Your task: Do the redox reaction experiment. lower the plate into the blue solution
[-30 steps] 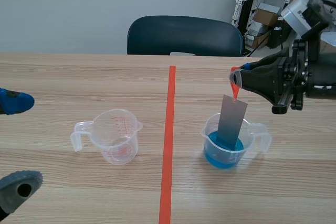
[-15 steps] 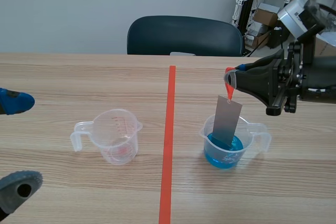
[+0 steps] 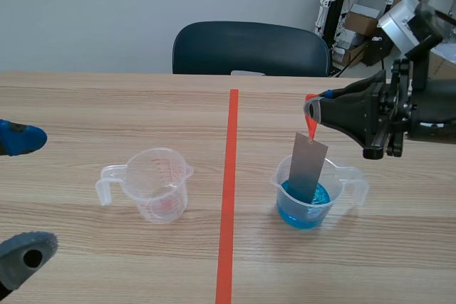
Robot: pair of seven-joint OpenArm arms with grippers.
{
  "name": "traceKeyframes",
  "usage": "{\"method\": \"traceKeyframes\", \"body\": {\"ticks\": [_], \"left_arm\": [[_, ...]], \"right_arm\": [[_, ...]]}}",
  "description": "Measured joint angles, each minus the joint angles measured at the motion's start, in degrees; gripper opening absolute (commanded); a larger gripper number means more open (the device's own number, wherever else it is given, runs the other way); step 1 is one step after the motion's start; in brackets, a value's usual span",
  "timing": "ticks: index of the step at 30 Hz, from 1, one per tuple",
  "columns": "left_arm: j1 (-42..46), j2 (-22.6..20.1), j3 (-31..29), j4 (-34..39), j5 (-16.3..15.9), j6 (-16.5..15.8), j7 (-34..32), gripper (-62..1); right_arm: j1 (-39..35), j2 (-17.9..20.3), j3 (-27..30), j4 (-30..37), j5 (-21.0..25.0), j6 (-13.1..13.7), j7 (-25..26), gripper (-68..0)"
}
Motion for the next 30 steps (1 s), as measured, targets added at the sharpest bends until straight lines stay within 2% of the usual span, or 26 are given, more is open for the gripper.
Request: {"method": "traceKeyframes", "body": {"ticks": [30], "left_arm": [[0.0,0.0,0.0,0.0,0.0,-1.05,0.0,1.4]], "right_arm": [[-0.13,0.02,0.0,0.0,-0.04,0.0,0.7,-67.4]]}}
